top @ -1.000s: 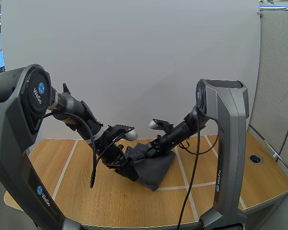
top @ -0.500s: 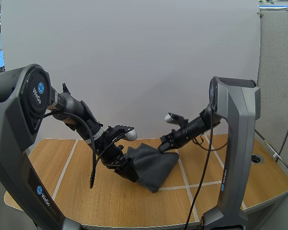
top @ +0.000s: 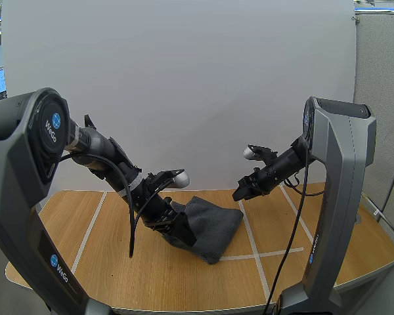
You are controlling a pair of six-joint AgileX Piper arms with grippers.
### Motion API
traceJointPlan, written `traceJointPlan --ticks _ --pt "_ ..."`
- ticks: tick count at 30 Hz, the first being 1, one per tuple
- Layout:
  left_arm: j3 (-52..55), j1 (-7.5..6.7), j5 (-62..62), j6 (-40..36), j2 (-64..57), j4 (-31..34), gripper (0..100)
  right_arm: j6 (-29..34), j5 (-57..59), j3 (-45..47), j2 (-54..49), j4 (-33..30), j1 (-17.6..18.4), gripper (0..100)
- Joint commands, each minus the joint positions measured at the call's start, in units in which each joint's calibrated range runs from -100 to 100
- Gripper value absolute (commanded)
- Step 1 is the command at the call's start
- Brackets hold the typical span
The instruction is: Fold the towel
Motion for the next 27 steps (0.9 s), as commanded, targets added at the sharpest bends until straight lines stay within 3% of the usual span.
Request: traceJointPlan --ticks 1,7,13,27 --pt "-1.72 1.89 1.76 -1.16 -2.39 -2.92 100 0.19 4.52 -0.20 0.10 -1.68 -0.05 77" --pt "-4.54 4.59 0.53 -1.25 -6.12 -2.92 100 0.09 6.03 -0.20 1.23 -1.83 -0.05 77" --pt "-4.30 5.79 1.76 -2.38 -7.62 -1.50 100 -0.73 4.67 -0.20 3.80 -2.55 -0.05 77" --pt "-4.26 5.79 1.76 -6.01 -7.43 4.82 100 -1.68 2.68 -5.54 6.48 0.05 0.18 77"
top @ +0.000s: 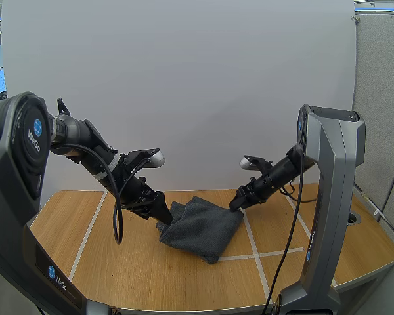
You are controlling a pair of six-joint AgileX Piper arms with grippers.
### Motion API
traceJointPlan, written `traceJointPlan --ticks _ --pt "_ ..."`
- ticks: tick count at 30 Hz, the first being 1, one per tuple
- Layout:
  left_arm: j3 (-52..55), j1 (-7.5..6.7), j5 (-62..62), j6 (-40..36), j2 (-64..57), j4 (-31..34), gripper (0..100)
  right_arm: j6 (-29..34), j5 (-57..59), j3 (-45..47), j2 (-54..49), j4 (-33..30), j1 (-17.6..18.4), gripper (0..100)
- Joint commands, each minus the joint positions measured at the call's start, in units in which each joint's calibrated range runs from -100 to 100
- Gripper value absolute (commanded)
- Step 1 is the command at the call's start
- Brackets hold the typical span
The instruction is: Fold the towel
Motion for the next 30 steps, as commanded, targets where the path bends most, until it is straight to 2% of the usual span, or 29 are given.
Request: traceJointPlan --ticks 1,7,13,18,24,30 --pt "-0.13 0.04 1.23 -0.78 0.16 1.11 100 0.01 0.58 -1.78 -0.39 0.84 0.05 77" --pt "3.11 0.04 1.23 0.82 4.81 -0.53 100 -1.12 -3.15 -1.78 -0.39 1.67 0.83 77" --pt "7.41 0.04 1.23 3.16 8.59 -7.11 100 -1.99 -6.75 -1.78 -0.39 0.86 3.56 77" --pt "10.84 0.04 1.23 4.30 8.64 -9.39 100 -2.22 -9.29 -3.21 -0.06 0.45 5.61 77" --pt "11.92 0.04 1.23 4.30 8.64 -9.94 100 1.31 -8.96 -8.55 3.68 -2.37 5.70 77" --pt "11.92 0.04 1.23 4.87 8.64 -9.94 100 1.56 -4.27 -9.25 6.37 -2.65 5.70 77"
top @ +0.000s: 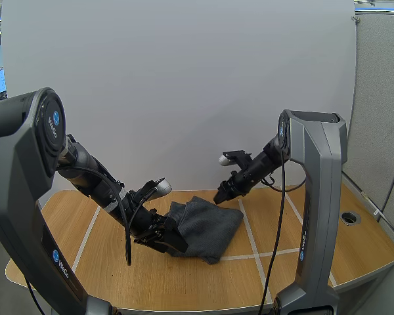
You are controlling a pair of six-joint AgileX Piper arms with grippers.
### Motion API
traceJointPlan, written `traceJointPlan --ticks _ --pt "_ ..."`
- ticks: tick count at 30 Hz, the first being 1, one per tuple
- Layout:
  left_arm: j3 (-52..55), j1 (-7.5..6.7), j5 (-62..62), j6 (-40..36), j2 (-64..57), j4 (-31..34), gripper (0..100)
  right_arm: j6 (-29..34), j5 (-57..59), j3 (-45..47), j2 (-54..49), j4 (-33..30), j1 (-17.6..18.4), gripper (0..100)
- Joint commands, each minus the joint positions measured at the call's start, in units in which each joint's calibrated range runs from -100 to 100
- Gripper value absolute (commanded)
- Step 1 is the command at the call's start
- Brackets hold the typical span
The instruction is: Fold the towel
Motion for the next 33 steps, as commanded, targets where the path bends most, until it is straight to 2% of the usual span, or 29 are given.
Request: traceJointPlan --ticks 1,7,13,18,24,33 --pt "0.20 0.04 1.20 0.95 -0.01 -1.23 100 0.63 6.23 -1.00 2.34 -1.37 0.02 77" --pt "0.20 0.04 1.20 1.87 -0.01 -1.23 100 1.05 15.91 -1.00 2.34 -2.03 0.02 77" --pt "0.20 0.04 -2.90 2.55 -0.01 -1.23 100 1.41 15.91 -1.38 2.34 -3.52 -0.16 77" --pt "0.20 0.04 -2.91 2.97 -0.01 -1.23 100 4.06 15.91 -6.19 2.34 -3.52 -0.65 77" --pt "0.20 0.04 -2.57 2.97 -0.01 -1.23 100 5.38 15.91 -9.07 2.34 -3.90 -0.78 89" --pt "0.20 0.04 -3.48 2.97 -0.01 -1.23 100 6.56 15.91 -8.95 3.18 -5.23 -0.78 90"
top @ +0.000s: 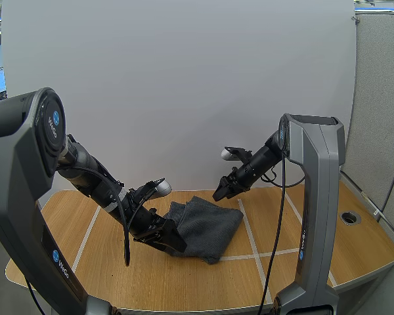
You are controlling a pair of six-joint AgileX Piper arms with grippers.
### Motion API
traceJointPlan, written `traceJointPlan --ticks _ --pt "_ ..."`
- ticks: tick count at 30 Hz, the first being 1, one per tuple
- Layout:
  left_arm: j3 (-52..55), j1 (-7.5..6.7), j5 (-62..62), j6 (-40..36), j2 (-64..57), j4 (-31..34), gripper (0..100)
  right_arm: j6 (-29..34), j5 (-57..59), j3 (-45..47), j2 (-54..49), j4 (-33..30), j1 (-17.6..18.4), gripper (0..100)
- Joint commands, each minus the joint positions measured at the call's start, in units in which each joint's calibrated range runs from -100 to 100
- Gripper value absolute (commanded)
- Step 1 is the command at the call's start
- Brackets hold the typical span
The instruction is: Fold the towel
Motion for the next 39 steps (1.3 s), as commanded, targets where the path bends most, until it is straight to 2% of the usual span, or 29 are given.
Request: traceJointPlan --ticks 1,13,26,28,30,31,33,36,37,38,39 --pt "0.20 0.04 -0.85 0.46 -0.01 -1.13 100 1.56 1.16 -0.34 0.40 -2.33 -0.17 90" --pt "0.20 0.04 -7.56 0.79 0.09 -1.25 100 2.45 1.16 2.72 0.40 -3.25 1.32 90" --pt "-1.20 0.04 -9.31 0.99 2.76 -1.45 100 5.03 1.16 3.09 0.28 -4.52 3.40 89" --pt "-1.20 0.04 -10.46 1.20 3.79 -1.45 100 5.07 1.16 4.40 0.28 -5.06 3.40 86" --pt "-1.20 0.04 -12.60 1.20 4.58 -1.45 100 4.92 1.16 6.33 0.28 -5.66 3.40 78" --pt "-1.20 0.04 -13.46 1.34 4.85 -1.45 100 4.77 1.16 7.19 0.28 -5.90 3.40 70" --pt "-1.57 0.04 -13.80 1.94 5.26 -1.50 100 4.68 1.16 7.97 0.28 -6.28 3.40 46" --pt "-2.66 0.04 -13.80 2.14 5.39 -1.59 63 5.00 1.16 7.97 0.28 -7.00 3.40 2" --pt "-3.02 0.04 -13.80 2.14 5.39 -1.72 50 5.00 1.16 7.97 0.28 -7.33 3.32 0" --pt "-3.57 0.04 -13.80 2.27 5.39 -2.39 30 5.46 1.16 8.09 0.28 -8.07 3.32 0" --pt "-4.17 0.04 -13.80 2.27 5.39 -2.86 18 5.89 1.16 8.09 0.17 -8.52 3.25 0"
